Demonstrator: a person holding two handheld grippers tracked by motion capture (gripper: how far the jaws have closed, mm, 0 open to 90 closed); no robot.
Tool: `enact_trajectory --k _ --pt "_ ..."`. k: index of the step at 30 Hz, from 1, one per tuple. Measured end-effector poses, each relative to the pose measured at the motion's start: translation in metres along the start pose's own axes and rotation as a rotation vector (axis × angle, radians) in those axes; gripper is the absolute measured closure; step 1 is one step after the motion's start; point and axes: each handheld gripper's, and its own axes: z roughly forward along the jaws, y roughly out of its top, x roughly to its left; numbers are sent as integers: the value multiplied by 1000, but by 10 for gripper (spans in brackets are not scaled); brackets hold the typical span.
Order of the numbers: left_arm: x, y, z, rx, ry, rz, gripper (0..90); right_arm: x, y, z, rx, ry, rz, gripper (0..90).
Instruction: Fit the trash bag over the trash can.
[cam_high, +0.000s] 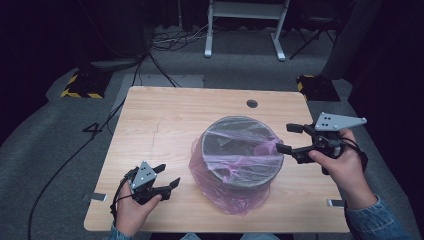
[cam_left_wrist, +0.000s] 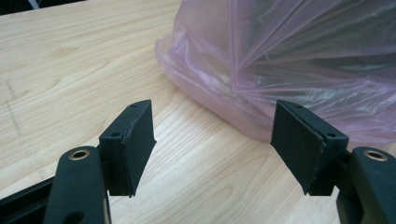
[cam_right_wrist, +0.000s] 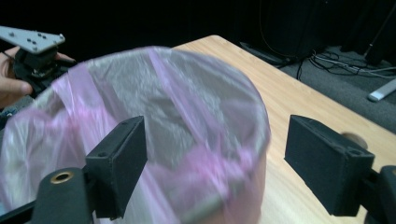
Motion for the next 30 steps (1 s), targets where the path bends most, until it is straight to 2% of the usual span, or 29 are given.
enact_trajectory --k 8,13,17,24,30 --pt "1 -6 -10 -1 24 -15 301 9 33 29 1 29 -34 199" --pt "2 -9 -13 1 30 -24 301 17 47 54 8 59 -55 180" --pt "3 -11 -14 4 31 -25 300 24 55 73 8 65 -69 161" --pt "2 -11 -16 -2 30 -28 299 38 59 106 43 100 -55 162" --pt "4 -11 -15 -7 28 -33 299 45 52 131 99 112 -75 163"
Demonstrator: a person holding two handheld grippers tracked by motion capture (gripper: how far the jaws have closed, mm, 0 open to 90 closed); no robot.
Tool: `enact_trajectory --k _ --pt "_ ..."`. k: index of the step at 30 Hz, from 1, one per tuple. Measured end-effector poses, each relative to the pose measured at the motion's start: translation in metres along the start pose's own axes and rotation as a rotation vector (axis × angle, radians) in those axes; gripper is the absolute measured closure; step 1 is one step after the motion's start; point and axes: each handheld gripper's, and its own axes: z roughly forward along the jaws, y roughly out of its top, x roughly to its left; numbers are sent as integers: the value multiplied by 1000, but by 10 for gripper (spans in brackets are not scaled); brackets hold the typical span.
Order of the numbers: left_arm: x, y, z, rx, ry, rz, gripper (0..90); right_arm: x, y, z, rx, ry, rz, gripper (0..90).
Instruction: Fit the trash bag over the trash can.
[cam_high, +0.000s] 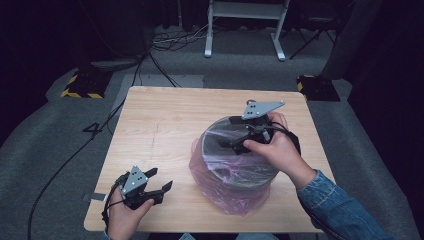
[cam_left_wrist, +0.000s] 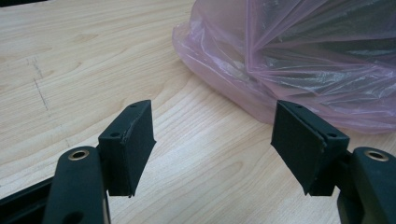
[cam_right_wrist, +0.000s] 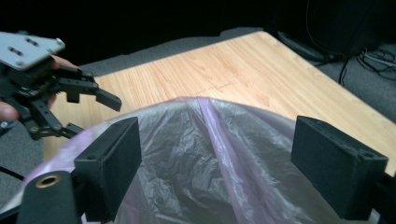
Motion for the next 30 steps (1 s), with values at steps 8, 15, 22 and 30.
enact_trajectory --k 8,15,22,30 --pt "0 1 4 1 -8 4 299 -4 -15 30 100 -6 29 166" --pt "0 1 9 8 -17 3 302 -8 -25 46 188 -19 45 159" --pt "0 2 13 15 -25 9 306 -11 -33 56 312 -3 16 180" --pt "0 4 15 9 -26 16 312 -14 -44 67 437 -3 15 239"
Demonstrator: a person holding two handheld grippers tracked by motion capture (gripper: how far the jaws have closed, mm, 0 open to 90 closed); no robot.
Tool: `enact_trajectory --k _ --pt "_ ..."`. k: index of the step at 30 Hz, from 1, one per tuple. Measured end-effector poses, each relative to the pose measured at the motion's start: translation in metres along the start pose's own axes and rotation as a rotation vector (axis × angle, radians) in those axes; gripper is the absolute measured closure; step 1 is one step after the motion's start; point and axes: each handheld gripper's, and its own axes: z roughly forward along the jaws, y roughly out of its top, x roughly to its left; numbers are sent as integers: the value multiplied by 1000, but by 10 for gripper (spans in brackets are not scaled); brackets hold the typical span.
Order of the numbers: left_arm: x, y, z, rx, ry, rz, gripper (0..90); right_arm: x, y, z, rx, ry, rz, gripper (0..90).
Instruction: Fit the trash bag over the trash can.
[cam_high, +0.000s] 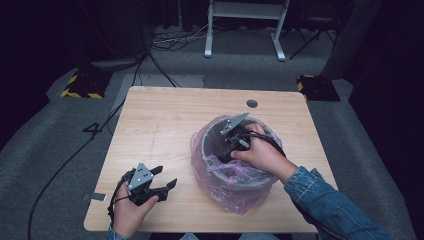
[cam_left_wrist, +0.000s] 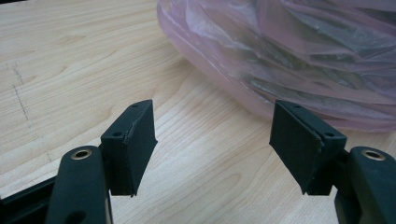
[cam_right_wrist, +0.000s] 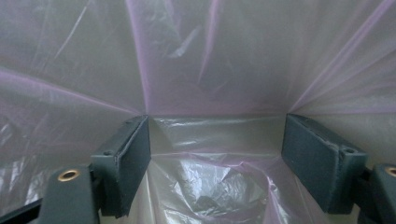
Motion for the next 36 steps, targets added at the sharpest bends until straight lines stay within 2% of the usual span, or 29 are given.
enact_trajectory --k 2,6,14,16,17,20,22,27,31,36 --pt "-1 0 1 0 -3 -5 312 0 -1 3 24 -5 1 239" --pt "-1 0 2 1 -3 -1 312 1 -1 9 36 5 29 239" --pt "-2 0 2 2 -5 0 312 4 -7 23 166 47 26 234" --pt "-2 0 2 -1 -6 0 312 5 -7 24 172 56 27 236" --pt "-2 1 2 0 -7 1 312 4 -6 22 161 57 26 248" --pt "-1 1 1 0 -8 1 312 2 1 8 32 32 49 262" --pt "-1 1 1 -1 -8 -1 311 1 3 -3 -17 36 63 263" --pt "-1 1 2 0 -9 -2 311 2 5 -36 -143 34 57 267" --pt "-2 1 4 3 -10 1 311 8 7 -70 -250 43 -1 265" --pt "-3 2 6 7 -15 0 311 18 8 -96 -306 73 -57 263"
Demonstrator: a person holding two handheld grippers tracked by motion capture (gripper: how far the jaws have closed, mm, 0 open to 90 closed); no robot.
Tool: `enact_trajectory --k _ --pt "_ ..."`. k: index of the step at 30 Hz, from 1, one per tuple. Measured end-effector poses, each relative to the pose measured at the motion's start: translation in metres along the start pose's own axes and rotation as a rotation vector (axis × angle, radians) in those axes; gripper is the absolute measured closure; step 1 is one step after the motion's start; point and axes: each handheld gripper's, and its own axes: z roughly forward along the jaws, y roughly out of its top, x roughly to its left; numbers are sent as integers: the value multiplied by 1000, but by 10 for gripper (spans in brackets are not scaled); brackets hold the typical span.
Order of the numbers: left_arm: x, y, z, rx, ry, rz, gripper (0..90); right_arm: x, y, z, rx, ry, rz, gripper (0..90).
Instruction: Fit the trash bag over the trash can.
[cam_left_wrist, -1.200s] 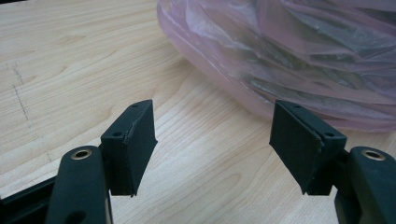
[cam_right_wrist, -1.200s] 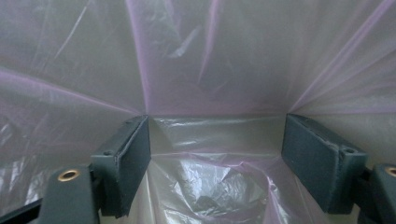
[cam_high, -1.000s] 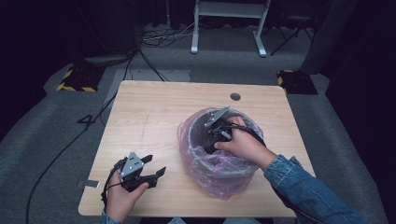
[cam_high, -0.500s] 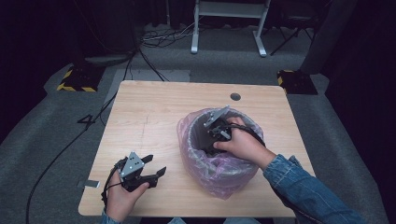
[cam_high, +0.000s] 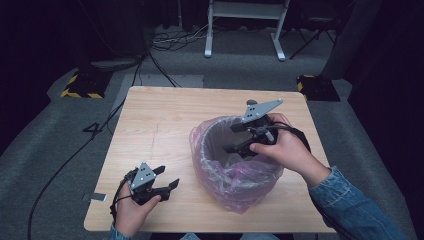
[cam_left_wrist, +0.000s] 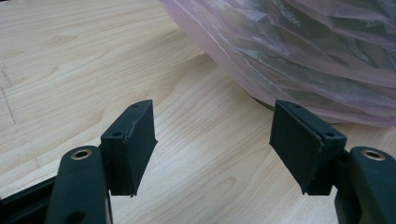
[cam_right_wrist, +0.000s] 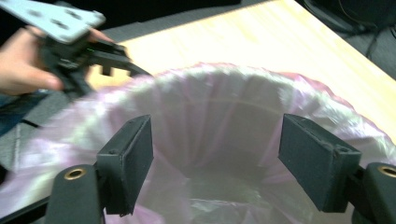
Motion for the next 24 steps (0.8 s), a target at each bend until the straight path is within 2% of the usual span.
enact_trajectory --k 4,10,16,18,20,24 --pt "-1 0 2 2 -5 -1 311 16 3 -10 -16 29 -36 259" --pt "0 0 2 3 -9 -1 310 34 3 -11 1 77 -51 258" --pt "-1 0 3 6 -10 0 309 35 2 5 20 95 -64 258" --pt "-1 0 3 4 -9 -3 309 35 3 14 49 99 -87 260" --pt "0 -1 3 5 -9 -7 309 34 3 20 94 95 -132 264" --pt "0 -2 4 12 -9 -8 308 29 1 35 140 103 -125 265"
